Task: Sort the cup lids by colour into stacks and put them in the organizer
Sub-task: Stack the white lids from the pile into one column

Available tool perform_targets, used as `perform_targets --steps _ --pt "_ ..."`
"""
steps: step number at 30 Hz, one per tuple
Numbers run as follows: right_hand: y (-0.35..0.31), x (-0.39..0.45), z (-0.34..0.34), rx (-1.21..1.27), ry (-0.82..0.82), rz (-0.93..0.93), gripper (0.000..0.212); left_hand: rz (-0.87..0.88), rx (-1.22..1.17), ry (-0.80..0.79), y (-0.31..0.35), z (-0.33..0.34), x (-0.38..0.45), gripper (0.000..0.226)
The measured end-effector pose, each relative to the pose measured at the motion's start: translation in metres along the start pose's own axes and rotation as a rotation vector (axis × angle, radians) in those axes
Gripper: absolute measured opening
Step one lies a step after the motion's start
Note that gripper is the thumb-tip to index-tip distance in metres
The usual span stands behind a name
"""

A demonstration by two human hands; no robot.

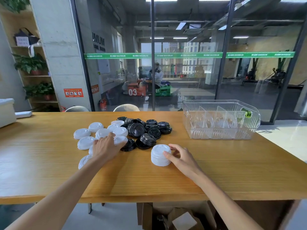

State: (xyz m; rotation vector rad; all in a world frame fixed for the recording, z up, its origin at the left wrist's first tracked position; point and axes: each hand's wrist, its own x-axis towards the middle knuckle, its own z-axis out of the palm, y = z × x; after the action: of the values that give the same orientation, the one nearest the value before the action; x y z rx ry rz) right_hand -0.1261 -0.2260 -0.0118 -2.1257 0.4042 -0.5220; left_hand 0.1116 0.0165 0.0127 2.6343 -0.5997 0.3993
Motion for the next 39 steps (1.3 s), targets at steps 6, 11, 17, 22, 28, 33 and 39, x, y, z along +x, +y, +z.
perform_targets --steps 6,11,17,22,28,33,39 --pt "-0.001 -0.001 0.001 0.013 0.001 0.002 0.066 0.125 -0.189 0.073 0.018 -0.021 -0.010 0.071" --pt "-0.004 -0.002 0.001 0.037 0.014 -0.001 0.067 0.328 -0.507 -0.100 0.054 -0.025 -0.036 0.072" --pt "-0.008 -0.004 0.000 0.150 0.025 0.006 0.056 0.437 -0.559 -0.206 0.088 -0.015 -0.059 0.072" --pt "-0.012 -0.006 -0.003 0.212 0.028 0.005 0.047 0.454 -0.618 -0.235 0.093 -0.005 -0.065 0.072" --pt "-0.011 -0.007 -0.002 0.197 0.033 -0.017 0.047 0.436 -0.698 -0.267 0.098 0.005 -0.067 0.072" --pt "-0.007 -0.003 0.001 0.129 0.047 -0.036 0.036 0.426 -0.752 -0.302 0.101 0.011 -0.068 0.066" --pt "-0.003 0.000 0.002 0.099 0.057 -0.068 0.035 0.417 -0.824 -0.344 0.097 0.012 -0.071 0.058"
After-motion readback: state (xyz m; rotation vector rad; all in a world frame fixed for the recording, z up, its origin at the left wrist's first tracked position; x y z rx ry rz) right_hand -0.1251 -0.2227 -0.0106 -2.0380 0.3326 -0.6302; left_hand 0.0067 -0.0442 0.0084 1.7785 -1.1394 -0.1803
